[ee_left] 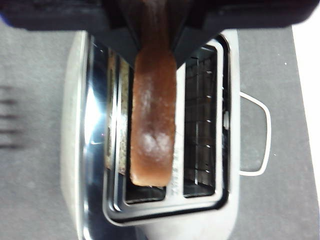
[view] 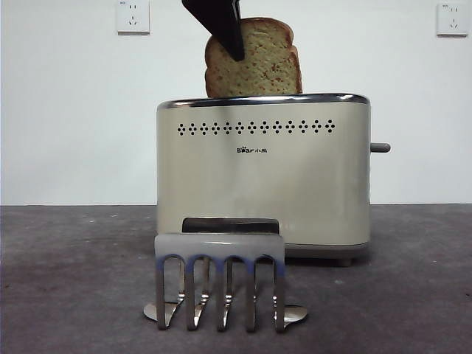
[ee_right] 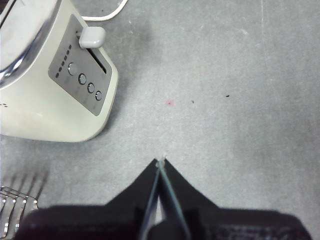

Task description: Pick up a slice of bread from the rack,put the bread on the toaster,press the button

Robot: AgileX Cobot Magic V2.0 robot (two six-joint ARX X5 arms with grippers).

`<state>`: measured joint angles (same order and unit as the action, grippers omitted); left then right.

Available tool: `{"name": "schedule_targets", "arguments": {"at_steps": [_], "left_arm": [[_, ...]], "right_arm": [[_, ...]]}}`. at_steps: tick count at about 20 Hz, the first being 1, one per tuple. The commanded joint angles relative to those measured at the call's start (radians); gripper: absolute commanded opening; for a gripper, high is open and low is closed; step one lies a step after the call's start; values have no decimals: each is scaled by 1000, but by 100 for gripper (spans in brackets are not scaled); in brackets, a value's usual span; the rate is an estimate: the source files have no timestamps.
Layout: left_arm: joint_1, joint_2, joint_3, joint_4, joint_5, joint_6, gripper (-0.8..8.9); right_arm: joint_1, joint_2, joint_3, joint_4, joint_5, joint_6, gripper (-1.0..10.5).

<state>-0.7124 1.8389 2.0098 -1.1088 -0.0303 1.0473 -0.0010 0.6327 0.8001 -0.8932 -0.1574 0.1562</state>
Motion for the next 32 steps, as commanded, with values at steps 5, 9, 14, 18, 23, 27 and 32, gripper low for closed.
{"name": "schedule_targets", "arguments": {"at_steps": [5, 9, 14, 18, 23, 27, 32], "left_arm": [[2, 76, 0, 29, 8, -18, -9], [2, 78, 0, 71, 12, -93, 67], [-5, 67, 0, 80, -31, -161, 414], [-13, -11, 0, 85, -75, -172, 414], [-47, -151, 0, 54, -73, -491, 408], [-54, -233, 0, -65, -54, -723, 403], [-43, -283, 0, -210, -14, -848, 20]], "right_arm": [[0, 0, 4, 0, 1, -12, -1], [0, 0, 4, 1, 1, -13, -1], [0, 0, 4, 3, 1, -13, -1], [0, 3, 4, 16, 1, -20, -1], [0, 72, 4, 159, -68, 7, -3], [0, 219, 5, 374, -243, 132, -5], [-1, 428, 16, 608, -433, 296, -7]]}}
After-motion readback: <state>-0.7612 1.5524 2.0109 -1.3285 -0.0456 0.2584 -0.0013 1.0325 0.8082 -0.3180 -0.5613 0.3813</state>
